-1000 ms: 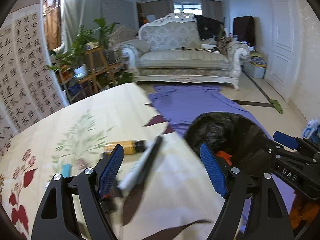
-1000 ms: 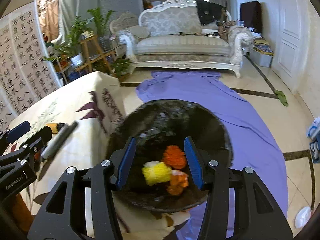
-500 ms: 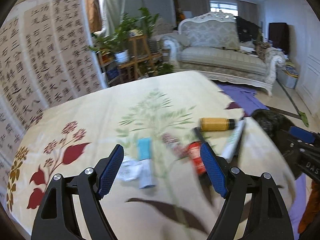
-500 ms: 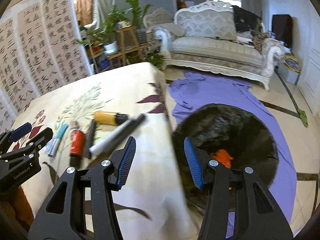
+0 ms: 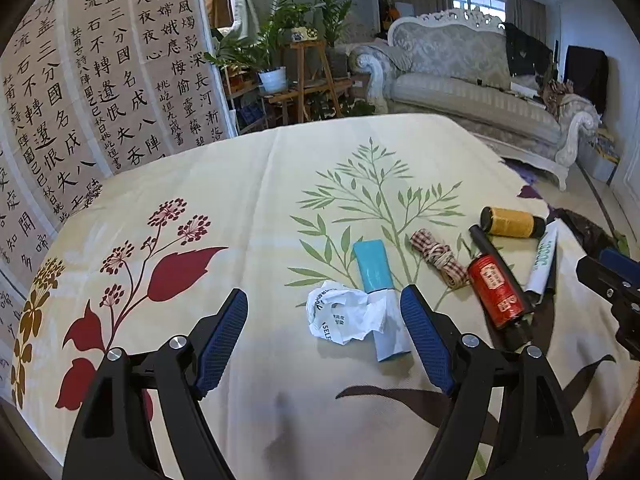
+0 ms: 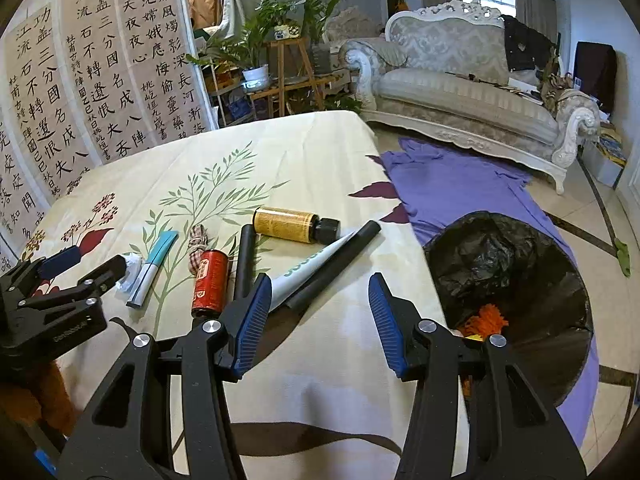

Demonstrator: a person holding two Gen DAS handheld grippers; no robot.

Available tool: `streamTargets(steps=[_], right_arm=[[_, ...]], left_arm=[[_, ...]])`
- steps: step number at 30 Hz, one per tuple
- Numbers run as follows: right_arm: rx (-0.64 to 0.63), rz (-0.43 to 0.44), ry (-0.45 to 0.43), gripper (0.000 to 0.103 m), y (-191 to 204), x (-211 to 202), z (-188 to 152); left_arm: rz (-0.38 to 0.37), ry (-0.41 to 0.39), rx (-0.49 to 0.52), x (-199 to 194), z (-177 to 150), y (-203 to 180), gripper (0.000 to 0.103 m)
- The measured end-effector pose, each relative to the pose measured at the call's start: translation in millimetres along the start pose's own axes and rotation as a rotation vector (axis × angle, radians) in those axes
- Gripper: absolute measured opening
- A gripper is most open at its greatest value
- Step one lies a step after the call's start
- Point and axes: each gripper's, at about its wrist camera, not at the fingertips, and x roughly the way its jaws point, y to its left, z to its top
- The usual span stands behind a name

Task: Collect trash
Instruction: 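Move both open tools back over the items on the table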

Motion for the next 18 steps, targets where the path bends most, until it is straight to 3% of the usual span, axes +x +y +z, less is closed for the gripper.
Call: streamTargets(steps=[10,18], right_arm=[[-0.007,0.02,0.01,0.049,6.5,6.8,3.0],[-0.009,0.023,0.014,0.049,8.7,9.0,2.7]], left_arm=[[0.047,0.058,-0.044,15.9,-5.0,29.4,0.076],[-0.049,0.019,-0.082,0.2,4.7,26.9,0.076]])
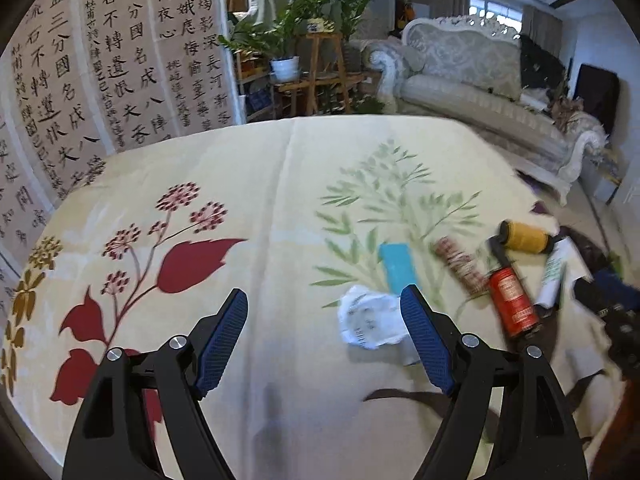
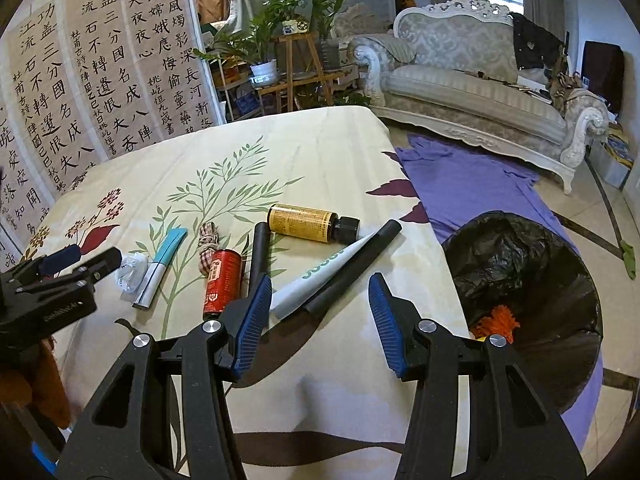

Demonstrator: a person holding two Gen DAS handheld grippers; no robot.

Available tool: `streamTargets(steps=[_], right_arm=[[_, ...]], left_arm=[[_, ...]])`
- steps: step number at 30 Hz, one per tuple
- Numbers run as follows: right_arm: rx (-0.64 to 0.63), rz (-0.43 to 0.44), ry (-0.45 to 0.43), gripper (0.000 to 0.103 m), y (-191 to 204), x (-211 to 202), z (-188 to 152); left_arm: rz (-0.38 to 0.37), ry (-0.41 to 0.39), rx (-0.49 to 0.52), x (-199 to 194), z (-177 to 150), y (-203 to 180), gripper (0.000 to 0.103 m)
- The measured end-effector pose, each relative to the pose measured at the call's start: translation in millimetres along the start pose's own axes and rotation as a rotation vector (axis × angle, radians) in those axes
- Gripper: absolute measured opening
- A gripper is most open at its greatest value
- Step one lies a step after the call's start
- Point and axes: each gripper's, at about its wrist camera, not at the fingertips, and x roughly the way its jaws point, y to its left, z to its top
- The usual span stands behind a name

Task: Collect trash
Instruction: 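Move both open tools back over the items on the table, then grasp the white tissue with the left tool while the right tool grasps the red can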

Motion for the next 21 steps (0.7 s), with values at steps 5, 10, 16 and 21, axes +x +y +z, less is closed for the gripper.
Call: streamTargets(steps=[5,10,16,21], right_arm=[[0.008,-0.005,0.004,0.049,-2.0,0.4,-1.1],[0.009,-0.005,0.005,0.049,-3.9,0.4,-1.7],[0.004,0.007,0.011,0.049,-1.9,3.1,-1.9],[-0.01,0.017,0.008,0.049,6.0,3.2,0.0]], left_arm=[[-0.003,0.032,0.055,11.9,-0.9,-15.2,0.077],[0.042,0.067,0.043,22.1,-5.1,-6.7,0.077],[0.056,0.082,0.018,24.3,-5.4,7.4,0.077],[0.064,0.047,0.051,24.6,-1.1,2.1,0.077]])
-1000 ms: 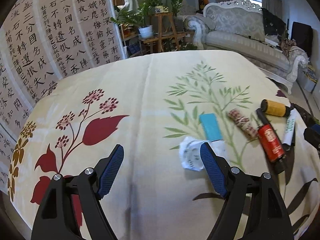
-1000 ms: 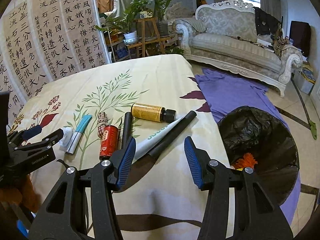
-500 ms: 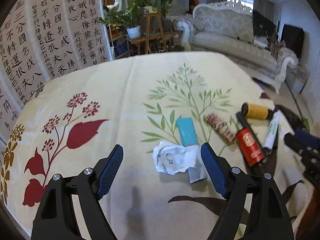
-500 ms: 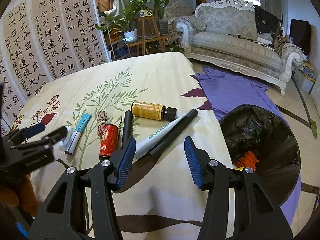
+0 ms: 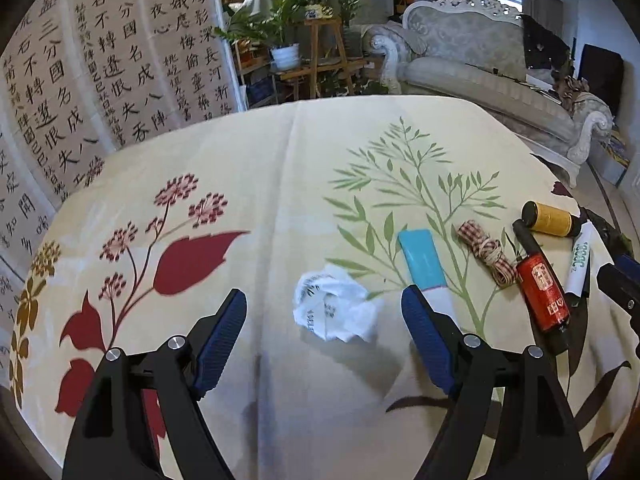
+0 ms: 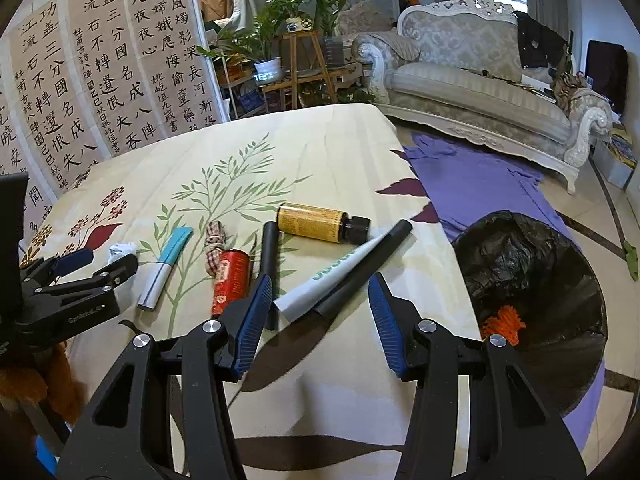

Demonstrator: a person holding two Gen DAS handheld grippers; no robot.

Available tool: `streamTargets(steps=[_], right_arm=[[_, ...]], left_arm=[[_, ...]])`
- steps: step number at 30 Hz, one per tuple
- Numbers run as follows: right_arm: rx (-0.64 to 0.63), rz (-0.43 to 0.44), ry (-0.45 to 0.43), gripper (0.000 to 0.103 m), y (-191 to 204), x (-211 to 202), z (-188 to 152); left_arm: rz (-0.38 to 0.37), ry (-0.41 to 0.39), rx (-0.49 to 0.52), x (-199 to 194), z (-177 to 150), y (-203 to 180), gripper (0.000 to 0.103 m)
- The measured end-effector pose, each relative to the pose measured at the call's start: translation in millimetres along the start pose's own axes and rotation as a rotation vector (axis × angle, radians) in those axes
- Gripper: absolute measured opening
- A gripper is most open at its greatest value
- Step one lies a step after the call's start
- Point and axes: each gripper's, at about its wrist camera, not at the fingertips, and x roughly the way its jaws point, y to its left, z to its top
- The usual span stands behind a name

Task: Collect trash
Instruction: 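Grasp the white tissue with the left tool while the right tool grasps the red can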

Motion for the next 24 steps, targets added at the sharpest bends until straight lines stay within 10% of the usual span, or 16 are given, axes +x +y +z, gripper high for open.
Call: streamTargets(steps=[8,24], right_arm=[[-0.023,0.006,0.008,0.049,11.0,2.4,2.2],[-0.098,0.04,0.035,0.039,47.5,10.5,5.2]], left_arm=[[-0.072,0.049,-0.033,14.1,-0.7,9.3,0.034],[-0.05,-0.006,-0.065,-4.8,-9.2,33.3,0.026]])
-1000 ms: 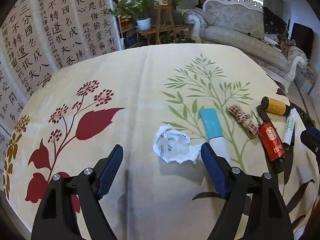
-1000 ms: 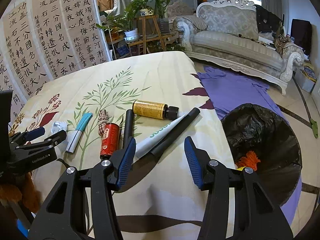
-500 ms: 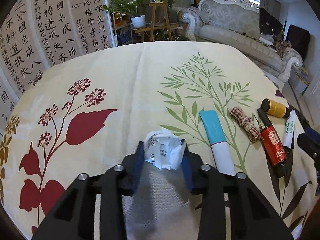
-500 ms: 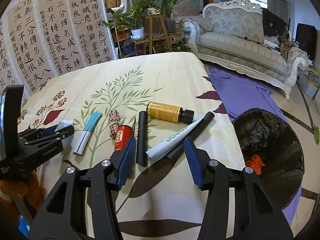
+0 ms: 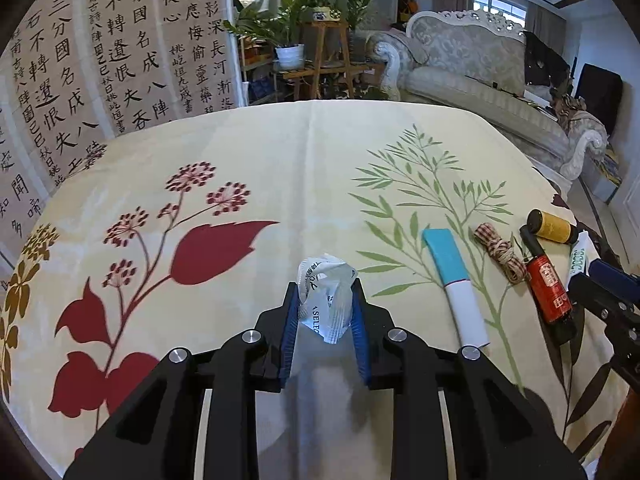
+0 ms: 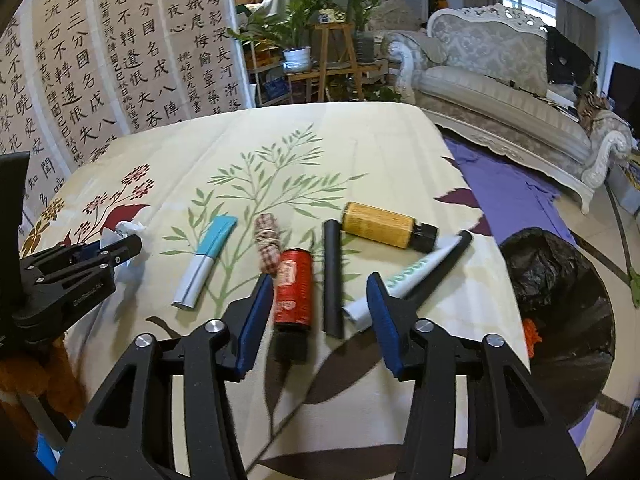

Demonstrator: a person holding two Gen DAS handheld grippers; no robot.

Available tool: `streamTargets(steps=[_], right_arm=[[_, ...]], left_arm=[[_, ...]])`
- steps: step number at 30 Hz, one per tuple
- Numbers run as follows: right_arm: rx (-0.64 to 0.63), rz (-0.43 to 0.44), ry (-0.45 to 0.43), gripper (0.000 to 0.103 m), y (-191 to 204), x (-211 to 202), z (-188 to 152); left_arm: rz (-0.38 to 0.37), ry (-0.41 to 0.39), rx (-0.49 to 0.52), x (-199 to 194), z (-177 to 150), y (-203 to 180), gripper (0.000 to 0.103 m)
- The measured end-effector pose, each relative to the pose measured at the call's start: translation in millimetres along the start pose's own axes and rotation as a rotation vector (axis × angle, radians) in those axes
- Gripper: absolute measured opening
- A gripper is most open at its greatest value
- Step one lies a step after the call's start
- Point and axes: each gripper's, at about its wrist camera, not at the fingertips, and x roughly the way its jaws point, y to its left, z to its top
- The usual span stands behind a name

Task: Collect trash
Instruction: 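Grasp the white tissue with the left tool while the right tool grasps the red can, then carry tissue and red can over the bin and open both tools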

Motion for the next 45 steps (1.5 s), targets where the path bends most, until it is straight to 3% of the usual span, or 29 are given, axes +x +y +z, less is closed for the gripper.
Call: streamTargets(steps=[2,14,24,34,45], right_arm=[[-0.015,0.008,0.01,0.033,5.3,3.2,0.8],[-0.061,0.005,0.106,0.023,20.8,30.0,-4.5],[-0.055,-0.018,0.028,0.023,12.1,2.1,-8.1],[0.052,-0.108,-0.055,0.023,-47.0,-47.9,-17.7],[0.207,-0.259,-0.098,0.023,-134.3,-82.0,-42.8]], left_arm=[[0.007,-0.002,-0.003,-1.2,-0.7,3.9,0.026],[0.031,-0.02,-0.006,-4.4,-5.1,12.1,0.026],[0.012,-0.055,0.002,-18.4,-5.5,0.4,0.026],[-0.093,-0.113,0.079,-42.8,-5.3,-56.7,0.026],[-0.271,-0.163,0.212,-58.5,-1.9,-163.6,0.026]])
